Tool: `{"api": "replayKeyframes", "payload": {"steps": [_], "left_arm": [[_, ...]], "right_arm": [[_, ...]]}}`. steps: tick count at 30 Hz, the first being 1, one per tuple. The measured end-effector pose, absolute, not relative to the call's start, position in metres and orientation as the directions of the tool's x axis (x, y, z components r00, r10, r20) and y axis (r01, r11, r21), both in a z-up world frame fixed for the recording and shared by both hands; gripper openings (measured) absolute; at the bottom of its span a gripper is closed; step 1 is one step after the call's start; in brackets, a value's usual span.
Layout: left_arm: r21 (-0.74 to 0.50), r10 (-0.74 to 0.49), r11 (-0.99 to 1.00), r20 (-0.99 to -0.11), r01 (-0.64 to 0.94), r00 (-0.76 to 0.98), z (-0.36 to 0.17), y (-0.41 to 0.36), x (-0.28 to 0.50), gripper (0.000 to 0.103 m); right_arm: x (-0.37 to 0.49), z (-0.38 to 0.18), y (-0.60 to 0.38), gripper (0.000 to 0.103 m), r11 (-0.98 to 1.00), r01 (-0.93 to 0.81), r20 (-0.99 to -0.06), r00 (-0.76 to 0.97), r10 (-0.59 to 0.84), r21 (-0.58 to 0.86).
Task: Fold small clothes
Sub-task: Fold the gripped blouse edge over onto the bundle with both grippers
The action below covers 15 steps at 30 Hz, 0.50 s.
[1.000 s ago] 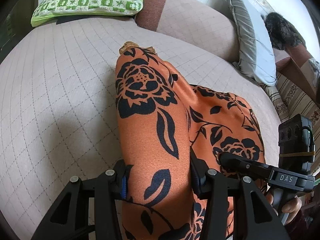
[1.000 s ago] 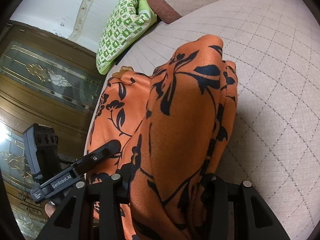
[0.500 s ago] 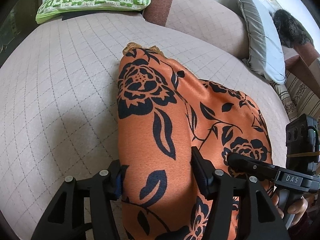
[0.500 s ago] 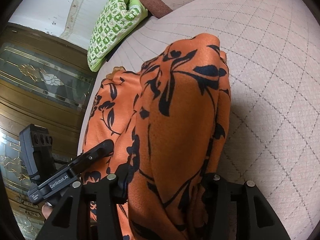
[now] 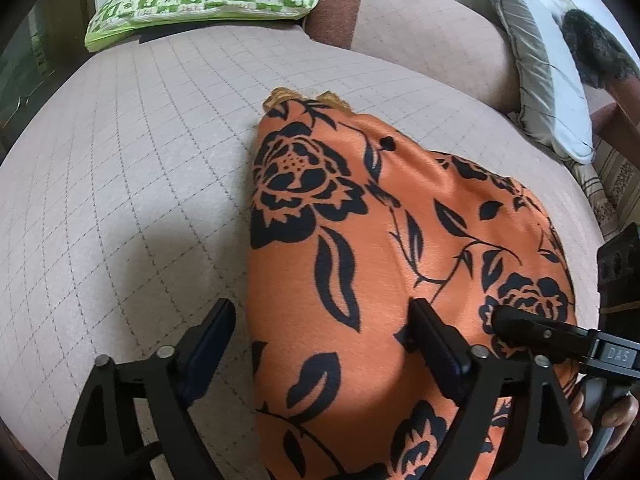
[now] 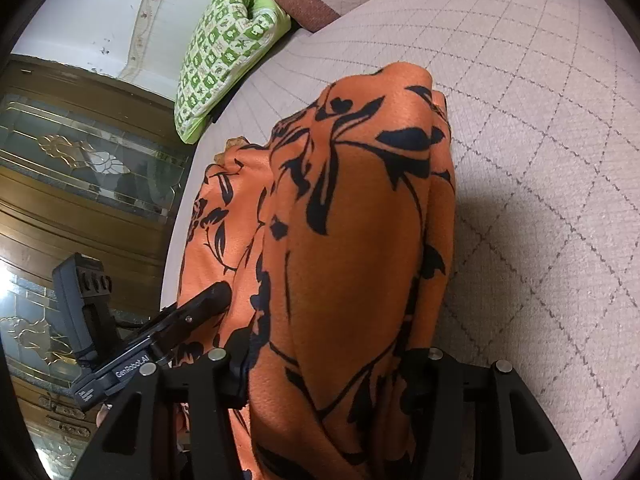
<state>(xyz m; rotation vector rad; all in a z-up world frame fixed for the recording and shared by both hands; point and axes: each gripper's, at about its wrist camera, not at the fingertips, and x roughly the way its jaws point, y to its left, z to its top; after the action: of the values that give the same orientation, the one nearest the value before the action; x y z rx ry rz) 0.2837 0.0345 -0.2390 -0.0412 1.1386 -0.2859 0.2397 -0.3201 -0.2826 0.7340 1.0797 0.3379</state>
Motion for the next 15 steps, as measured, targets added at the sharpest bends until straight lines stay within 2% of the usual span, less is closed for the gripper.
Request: {"api": "replayKeyframes", "payload": {"steps": [9, 15], "left_arm": [[-0.128, -0.197, 0.973, -0.892, 0.192, 0.407, -0.248, 0.034, 0.284, 0.102], [-0.11, -0.184, 0.975, -0.886, 0.192, 0.425, -0.25, 0.029, 0.281, 0.103]], "right_arm": [[0.238, -0.284, -0.322, 0.055, 0.726, 0.085, -0.676, 0.452, 0.582, 0.682], [0.235, -0.286, -0.322, 0.055, 0.72, 0.091, -0.669, 0.464, 0.581, 0.688]]}}
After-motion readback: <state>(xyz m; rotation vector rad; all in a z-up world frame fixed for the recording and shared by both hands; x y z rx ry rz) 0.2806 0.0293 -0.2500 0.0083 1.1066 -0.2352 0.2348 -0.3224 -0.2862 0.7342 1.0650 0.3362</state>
